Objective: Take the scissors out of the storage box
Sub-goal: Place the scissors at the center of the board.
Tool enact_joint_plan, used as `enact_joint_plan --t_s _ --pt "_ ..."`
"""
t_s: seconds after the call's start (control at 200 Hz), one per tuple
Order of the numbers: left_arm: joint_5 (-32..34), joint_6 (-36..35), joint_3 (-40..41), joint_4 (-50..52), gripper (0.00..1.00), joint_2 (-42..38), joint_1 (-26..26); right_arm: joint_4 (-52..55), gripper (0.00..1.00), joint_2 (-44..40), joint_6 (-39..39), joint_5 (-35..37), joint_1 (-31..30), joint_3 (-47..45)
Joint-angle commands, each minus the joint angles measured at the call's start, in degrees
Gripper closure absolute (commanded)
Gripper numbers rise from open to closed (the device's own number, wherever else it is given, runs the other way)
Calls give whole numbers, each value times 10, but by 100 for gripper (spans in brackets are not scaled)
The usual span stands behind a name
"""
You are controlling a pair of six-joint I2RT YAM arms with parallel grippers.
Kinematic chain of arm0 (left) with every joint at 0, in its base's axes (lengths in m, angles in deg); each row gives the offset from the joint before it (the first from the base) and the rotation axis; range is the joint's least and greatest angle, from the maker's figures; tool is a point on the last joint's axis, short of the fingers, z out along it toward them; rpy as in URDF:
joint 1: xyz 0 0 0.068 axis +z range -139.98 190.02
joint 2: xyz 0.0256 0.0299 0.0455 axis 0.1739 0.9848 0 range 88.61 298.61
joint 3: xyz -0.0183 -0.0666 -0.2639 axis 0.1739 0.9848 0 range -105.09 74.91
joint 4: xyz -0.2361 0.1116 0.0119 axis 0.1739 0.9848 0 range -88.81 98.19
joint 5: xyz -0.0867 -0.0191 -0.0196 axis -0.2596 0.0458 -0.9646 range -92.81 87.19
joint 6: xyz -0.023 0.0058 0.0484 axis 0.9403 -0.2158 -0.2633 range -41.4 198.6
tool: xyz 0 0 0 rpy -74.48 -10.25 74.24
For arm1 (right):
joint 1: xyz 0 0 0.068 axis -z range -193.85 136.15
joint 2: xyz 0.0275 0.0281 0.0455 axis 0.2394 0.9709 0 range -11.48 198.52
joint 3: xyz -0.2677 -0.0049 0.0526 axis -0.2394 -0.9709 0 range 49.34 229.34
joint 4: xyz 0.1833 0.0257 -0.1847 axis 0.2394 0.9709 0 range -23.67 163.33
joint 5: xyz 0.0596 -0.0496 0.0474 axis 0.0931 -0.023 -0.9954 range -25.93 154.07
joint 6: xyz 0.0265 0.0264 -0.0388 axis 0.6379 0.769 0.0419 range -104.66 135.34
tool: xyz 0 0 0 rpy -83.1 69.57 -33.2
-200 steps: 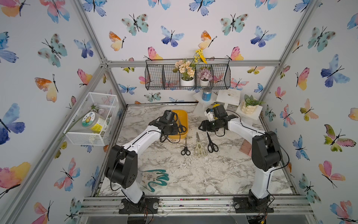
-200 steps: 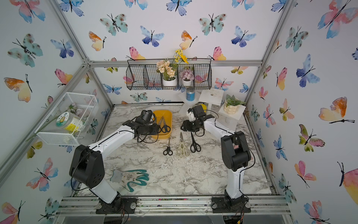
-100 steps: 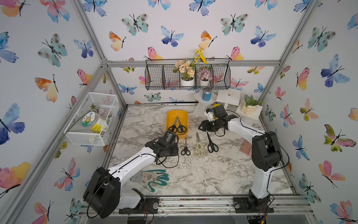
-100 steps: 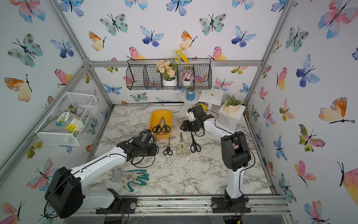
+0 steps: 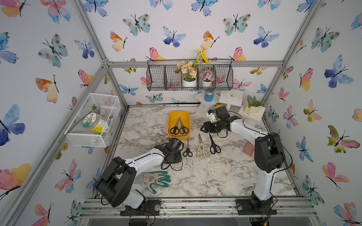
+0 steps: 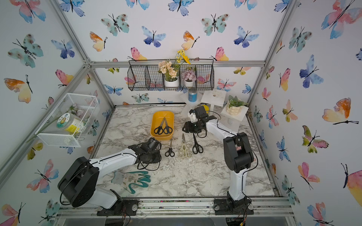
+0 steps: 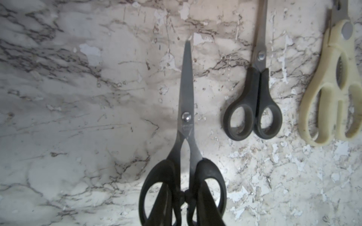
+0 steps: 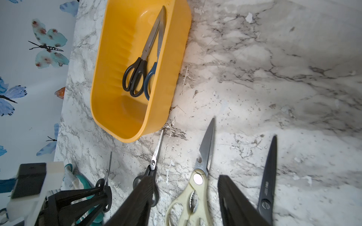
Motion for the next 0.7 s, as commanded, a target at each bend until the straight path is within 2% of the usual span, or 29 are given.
enact_joint_plan --t_s 0.0,0.415,0.696 --pt "21 -8 -29 -23 91 35 6 6 42 -20 -10 -11 -2 -9" --pt "5 -49 -64 -25 91 99 50 5 42 -26 -11 -8 -2 -15" --pt "-3 -61 -91 -33 91 141 56 8 42 -18 -9 -7 -2 1"
